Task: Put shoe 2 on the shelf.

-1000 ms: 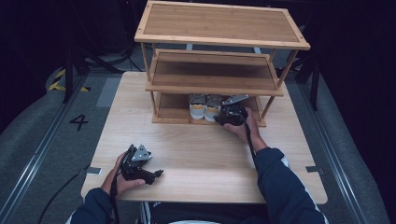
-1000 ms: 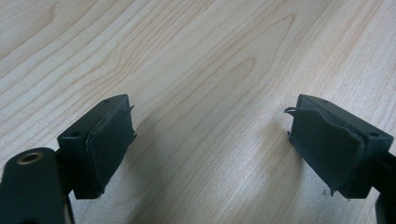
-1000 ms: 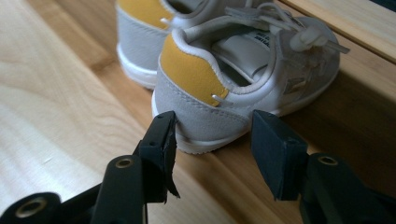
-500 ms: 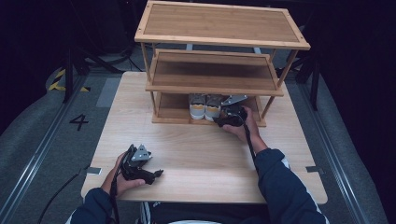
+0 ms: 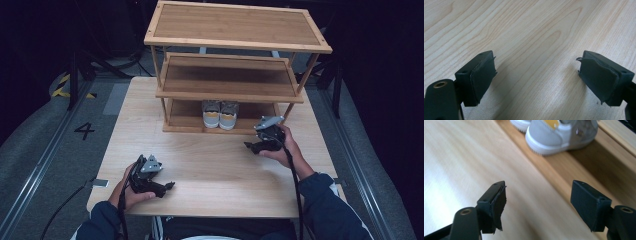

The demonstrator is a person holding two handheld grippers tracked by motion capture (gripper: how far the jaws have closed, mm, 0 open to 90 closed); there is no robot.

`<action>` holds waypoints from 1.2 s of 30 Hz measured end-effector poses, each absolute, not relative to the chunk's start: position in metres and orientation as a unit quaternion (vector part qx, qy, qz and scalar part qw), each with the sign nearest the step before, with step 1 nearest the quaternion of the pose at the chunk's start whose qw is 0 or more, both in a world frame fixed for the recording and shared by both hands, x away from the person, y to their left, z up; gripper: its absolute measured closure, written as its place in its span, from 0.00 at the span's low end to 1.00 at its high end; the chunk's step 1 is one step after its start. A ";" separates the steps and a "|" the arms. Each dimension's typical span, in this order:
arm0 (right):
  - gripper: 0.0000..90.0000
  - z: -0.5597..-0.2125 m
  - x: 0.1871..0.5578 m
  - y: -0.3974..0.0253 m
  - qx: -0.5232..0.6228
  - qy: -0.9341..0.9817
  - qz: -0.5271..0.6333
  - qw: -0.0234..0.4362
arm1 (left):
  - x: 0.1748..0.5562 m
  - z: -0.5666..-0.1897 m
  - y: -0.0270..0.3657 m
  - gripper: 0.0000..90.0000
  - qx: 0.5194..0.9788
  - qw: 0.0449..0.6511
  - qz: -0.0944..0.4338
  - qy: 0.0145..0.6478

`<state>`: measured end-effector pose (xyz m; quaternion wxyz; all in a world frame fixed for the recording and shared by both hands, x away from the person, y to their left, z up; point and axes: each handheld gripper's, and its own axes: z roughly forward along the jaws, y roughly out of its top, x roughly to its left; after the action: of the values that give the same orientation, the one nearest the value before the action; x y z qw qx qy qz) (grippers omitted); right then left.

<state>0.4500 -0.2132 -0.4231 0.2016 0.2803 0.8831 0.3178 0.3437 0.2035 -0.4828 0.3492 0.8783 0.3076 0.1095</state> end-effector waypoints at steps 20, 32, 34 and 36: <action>0.27 -0.449 0.375 -0.315 0.303 0.875 0.312 0.212 | 0.342 -0.483 0.204 0.15 0.876 0.350 0.111 0.314; 0.27 -0.478 0.352 -0.372 0.389 0.834 0.347 0.179 | 0.341 -0.483 0.204 0.15 0.875 0.350 0.111 0.316; 0.26 -0.481 0.350 -0.377 0.397 0.831 0.347 0.179 | 0.341 -0.483 0.204 0.15 0.875 0.349 0.112 0.316; 0.24 -0.484 0.349 -0.383 0.410 0.821 0.355 0.179 | 0.341 -0.483 0.204 0.15 0.875 0.350 0.111 0.316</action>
<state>0.3487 -0.3834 -0.4845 0.1792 0.4096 0.8211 0.3547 0.3410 0.2044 -0.4829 0.3498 0.8750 0.3156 0.1111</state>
